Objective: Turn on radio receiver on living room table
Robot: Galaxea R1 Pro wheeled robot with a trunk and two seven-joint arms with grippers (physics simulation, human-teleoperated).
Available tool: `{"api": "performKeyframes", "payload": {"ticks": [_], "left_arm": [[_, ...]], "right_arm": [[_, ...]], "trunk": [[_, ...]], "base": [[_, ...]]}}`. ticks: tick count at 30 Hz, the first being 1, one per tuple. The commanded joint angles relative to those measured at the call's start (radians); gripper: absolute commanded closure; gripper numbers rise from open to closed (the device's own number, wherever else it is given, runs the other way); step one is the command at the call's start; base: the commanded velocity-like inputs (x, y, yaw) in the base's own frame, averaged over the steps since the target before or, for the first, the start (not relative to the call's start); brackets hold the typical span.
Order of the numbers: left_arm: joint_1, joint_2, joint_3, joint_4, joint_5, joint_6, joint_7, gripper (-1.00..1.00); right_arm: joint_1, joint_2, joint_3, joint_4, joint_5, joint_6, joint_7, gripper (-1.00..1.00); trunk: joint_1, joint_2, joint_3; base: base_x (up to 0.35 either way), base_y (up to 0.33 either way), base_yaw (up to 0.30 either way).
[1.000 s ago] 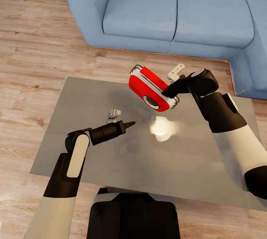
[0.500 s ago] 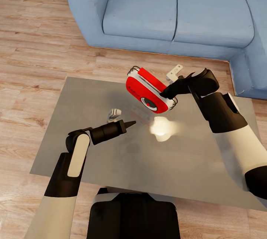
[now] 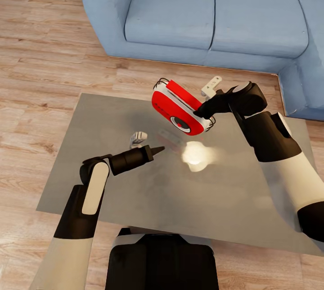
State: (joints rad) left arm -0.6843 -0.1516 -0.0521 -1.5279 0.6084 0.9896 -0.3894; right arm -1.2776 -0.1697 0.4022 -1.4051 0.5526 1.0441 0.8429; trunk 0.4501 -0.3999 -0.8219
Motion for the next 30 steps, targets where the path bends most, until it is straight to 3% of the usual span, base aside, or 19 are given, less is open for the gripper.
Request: {"api": "performKeyframes", "payload": {"ticks": [1,9,19,23,24,30], "left_arm": [[-0.001,0.0,0.0,-0.001,0.0,0.0,0.009,1.0],[-0.003,-0.001,0.001,0.005,0.002,-0.001,0.092,1.0],[-0.004,-0.002,0.0,0.006,0.002,-0.005,0.106,1.0],[-0.046,-0.002,0.001,0.011,0.01,-0.006,0.106,1.0],[-0.088,-0.001,0.001,0.018,0.032,-0.005,0.106,1.0],[-0.144,0.006,0.002,0.026,0.072,0.001,0.107,1.0]], "right_arm": [[0.0,0.001,-0.001,0.0,-0.008,0.003,0.006,1.0],[0.0,0.008,-0.003,0.001,-0.017,0.003,0.006,1.0],[0.0,0.008,0.004,0.002,-0.016,0.003,0.006,1.0],[0.0,0.009,0.059,-0.001,-0.016,0.003,0.006,1.0],[0.0,0.008,0.096,-0.008,-0.017,0.003,0.007,1.0],[0.0,0.0,0.125,-0.034,-0.023,0.003,0.008,1.0]], "trunk": [[0.0,0.0,0.0],[0.0,0.0,0.0],[0.0,0.0,0.0],[0.0,0.0,0.0],[0.0,0.0,0.0],[0.0,0.0,0.0]], "base": [[0.0,0.0,0.0],[0.0,0.0,0.0],[0.0,0.0,0.0],[0.0,0.0,0.0],[0.0,0.0,0.0],[0.0,0.0,0.0]]}}
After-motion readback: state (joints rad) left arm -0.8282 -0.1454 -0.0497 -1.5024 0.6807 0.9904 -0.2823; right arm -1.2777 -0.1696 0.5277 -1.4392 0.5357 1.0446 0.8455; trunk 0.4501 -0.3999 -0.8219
